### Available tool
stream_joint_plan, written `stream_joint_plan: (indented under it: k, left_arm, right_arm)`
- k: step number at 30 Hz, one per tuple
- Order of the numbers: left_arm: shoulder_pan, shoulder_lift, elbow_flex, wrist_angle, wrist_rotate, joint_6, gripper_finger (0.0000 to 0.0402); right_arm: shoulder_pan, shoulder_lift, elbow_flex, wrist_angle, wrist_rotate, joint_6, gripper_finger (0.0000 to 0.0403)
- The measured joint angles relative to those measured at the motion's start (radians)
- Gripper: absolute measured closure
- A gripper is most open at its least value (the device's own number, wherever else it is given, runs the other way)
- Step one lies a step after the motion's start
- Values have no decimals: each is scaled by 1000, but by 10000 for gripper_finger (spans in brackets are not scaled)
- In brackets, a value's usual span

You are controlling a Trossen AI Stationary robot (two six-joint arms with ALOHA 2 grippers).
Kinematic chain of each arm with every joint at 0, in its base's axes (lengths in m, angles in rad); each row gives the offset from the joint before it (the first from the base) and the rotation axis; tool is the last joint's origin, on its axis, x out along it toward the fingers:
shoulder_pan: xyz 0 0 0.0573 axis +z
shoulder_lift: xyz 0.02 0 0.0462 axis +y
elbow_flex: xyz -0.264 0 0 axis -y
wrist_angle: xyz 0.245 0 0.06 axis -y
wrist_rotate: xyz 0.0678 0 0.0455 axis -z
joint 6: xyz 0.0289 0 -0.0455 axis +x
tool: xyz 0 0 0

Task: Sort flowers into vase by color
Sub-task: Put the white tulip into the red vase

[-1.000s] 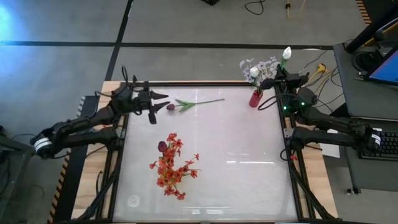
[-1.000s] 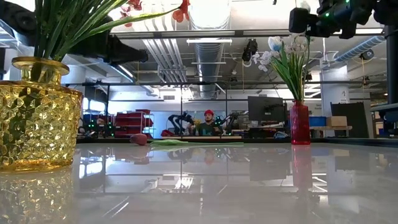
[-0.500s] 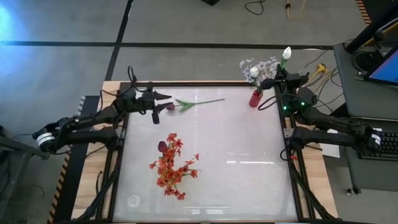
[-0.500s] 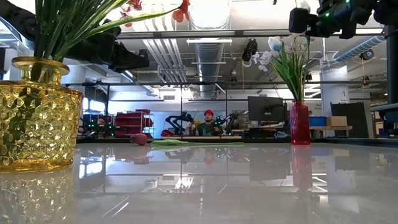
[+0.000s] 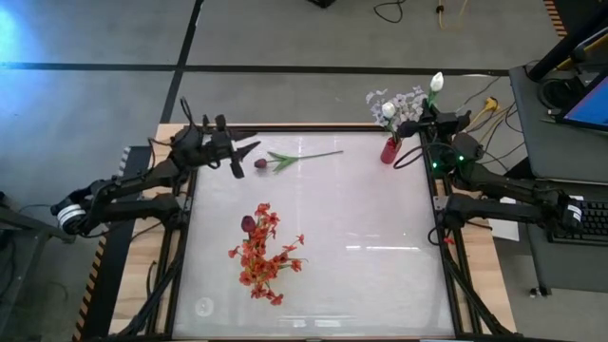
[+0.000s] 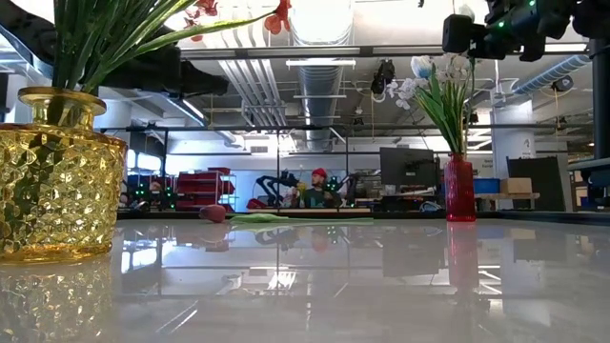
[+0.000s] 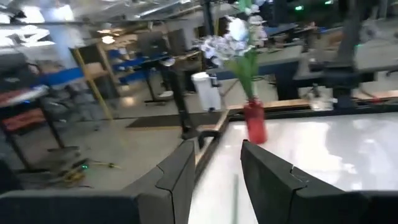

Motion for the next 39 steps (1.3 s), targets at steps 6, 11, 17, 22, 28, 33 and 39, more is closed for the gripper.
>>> stream_joint_plan:
  k: [6,11,17,22,28,33,39]
  left_arm:
    - [-2,24,-8,-49,137,-52,284]
    - [-1,68,-11,-53,140,-63,284]
    - [-1,128,-13,8,139,-65,284]
    - [-1,177,-13,80,138,-73,284]
    - [-1,218,-13,147,137,-97,284]
    - [-1,234,-13,162,137,-96,284]
    - [-1,240,-13,192,135,-97,284]
  right_arm:
    - [0,0,0,-1,0,0,385]
    - [0,0,0,-1,0,0,385]
    - [0,0,0,-19,0,1,385]
    - [0,-4,0,-20,-38,72,385]
    - [4,-45,0,-56,-160,140,385]
    - [4,-71,0,-35,-209,139,385]
    - [4,-82,0,-6,-228,26,385]
